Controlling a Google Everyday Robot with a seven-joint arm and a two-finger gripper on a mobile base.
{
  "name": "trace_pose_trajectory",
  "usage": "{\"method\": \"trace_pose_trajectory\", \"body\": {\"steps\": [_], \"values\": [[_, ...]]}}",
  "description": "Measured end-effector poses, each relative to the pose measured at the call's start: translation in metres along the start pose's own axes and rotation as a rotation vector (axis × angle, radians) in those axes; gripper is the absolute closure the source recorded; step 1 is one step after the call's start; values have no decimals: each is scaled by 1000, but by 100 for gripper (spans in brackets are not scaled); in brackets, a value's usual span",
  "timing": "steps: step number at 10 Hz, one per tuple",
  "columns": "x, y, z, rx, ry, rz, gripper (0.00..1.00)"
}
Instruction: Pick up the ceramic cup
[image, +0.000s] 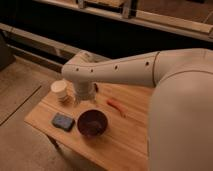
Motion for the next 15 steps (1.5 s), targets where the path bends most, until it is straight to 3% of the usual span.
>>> {"method": "trace_pose_trajectory", "body": {"steps": [3,6,10,15], "values": [[-32,-22,-4,14,-59,-20,35],[-67,-13,-7,35,-79,-113,35],[-118,30,-10,65,-102,-265,35],[-149,84,-17,57,-131,-379,35]]}}
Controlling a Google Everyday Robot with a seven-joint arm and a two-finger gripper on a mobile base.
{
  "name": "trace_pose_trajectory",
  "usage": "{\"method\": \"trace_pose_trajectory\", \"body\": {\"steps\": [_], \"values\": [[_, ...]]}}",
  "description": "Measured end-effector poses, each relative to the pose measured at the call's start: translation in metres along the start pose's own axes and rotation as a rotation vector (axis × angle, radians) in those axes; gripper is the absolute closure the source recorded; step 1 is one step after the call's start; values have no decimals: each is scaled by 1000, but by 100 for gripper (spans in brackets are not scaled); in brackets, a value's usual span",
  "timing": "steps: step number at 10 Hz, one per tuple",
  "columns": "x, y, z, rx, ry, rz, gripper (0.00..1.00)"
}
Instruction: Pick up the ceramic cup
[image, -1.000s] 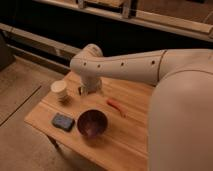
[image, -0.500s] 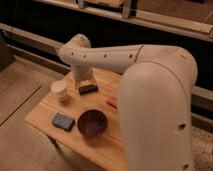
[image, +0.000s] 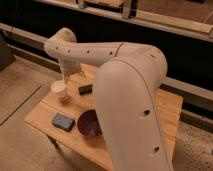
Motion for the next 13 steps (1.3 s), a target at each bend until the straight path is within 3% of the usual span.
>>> {"method": "trace_pose_trajectory", "body": {"steps": [4,13], "values": [[-12,14,5,-24,6,-23,35],[-25,32,43,-56,20,-87,35]]}}
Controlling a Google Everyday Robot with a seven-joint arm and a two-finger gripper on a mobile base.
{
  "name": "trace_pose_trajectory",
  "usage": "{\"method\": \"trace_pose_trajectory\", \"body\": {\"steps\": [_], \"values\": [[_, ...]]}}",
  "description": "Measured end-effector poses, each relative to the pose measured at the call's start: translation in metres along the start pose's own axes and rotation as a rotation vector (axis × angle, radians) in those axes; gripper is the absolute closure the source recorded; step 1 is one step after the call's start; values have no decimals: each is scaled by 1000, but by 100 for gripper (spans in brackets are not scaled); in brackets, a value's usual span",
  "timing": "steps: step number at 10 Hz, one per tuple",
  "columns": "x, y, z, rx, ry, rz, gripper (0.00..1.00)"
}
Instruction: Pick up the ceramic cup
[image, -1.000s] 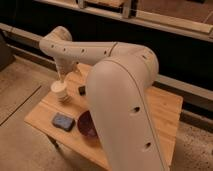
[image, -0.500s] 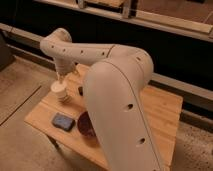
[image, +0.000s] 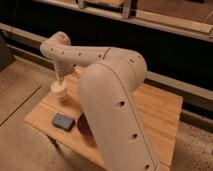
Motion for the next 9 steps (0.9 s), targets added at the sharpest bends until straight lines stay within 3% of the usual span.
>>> {"method": "trace_pose_trajectory", "body": {"steps": [3,9], "values": [[-1,5,16,-11,13,-13,39],[7,5,40,-22,43,-18,98]]}}
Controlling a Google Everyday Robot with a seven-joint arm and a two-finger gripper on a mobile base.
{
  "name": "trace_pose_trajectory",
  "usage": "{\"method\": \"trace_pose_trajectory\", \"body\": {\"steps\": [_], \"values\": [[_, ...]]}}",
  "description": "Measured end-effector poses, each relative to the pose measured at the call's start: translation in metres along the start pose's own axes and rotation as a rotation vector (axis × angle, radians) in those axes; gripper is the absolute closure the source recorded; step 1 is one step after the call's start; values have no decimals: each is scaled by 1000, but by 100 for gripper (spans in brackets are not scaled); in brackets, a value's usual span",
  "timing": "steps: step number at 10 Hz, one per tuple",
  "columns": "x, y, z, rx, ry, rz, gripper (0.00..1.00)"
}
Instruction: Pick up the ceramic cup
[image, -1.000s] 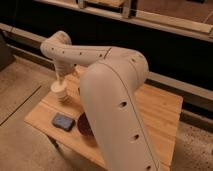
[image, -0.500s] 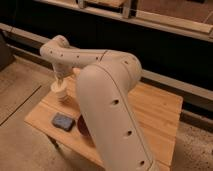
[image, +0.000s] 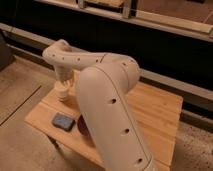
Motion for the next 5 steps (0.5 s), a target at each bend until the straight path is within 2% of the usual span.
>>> {"method": "trace_pose_trajectory", "body": {"steps": [3,5], "values": [[3,-9,-9,24,-1,11,100],[2,-14,-29,30,-28,44,100]]}}
